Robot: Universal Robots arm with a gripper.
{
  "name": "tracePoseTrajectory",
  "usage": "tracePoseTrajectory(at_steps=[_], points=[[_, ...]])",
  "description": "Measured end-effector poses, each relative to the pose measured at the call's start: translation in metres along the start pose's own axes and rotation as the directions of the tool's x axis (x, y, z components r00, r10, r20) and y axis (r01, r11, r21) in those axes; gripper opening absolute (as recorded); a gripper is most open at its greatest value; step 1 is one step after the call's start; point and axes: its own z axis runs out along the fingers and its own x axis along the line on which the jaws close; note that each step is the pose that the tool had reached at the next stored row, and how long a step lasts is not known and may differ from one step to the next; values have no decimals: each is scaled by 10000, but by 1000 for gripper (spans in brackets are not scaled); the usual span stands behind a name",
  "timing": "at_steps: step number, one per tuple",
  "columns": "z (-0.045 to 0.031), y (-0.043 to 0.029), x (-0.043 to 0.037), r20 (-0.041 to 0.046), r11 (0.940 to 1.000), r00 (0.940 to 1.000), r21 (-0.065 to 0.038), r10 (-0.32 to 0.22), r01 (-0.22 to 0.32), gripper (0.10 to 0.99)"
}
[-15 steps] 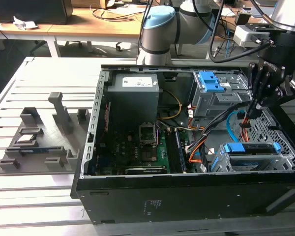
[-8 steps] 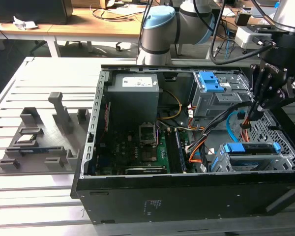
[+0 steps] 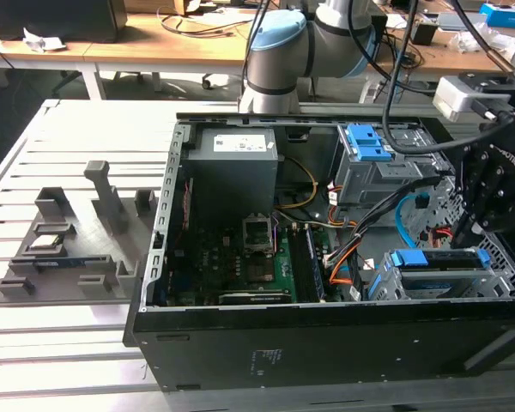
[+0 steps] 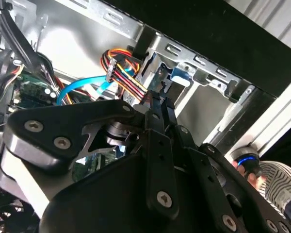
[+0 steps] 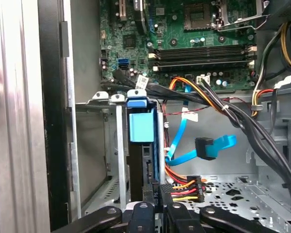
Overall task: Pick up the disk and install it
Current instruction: 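Insert the first disk wire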
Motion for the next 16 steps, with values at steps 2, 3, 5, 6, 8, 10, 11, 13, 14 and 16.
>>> tracePoseTrajectory(at_steps=[2, 3, 5, 6, 8, 10, 11, 13, 14, 16], points=[[8, 1, 11, 102, 10000, 9999, -6, 2, -2, 165], [17, 1, 26, 112, 10000, 9999, -6, 2, -2, 165], [47, 0, 38, 115, 10000, 9999, -6, 1, -1, 165], [68, 1, 36, 115, 10000, 9999, -6, 2, -1, 165], [91, 1, 33, 113, 10000, 9999, -6, 2, -2, 165], [103, 1, 31, 111, 10000, 9999, -5, 2, -2, 165], [112, 1, 32, 110, 10000, 9999, -5, 1, -1, 165], [120, -1, 34, 116, 10000, 9999, -6, 3, -3, 165], [123, -7, 35, 119, 10000, 9999, -6, 2, -2, 165], [131, -20, 36, 126, 10000, 9999, -8, 2, -2, 165]])
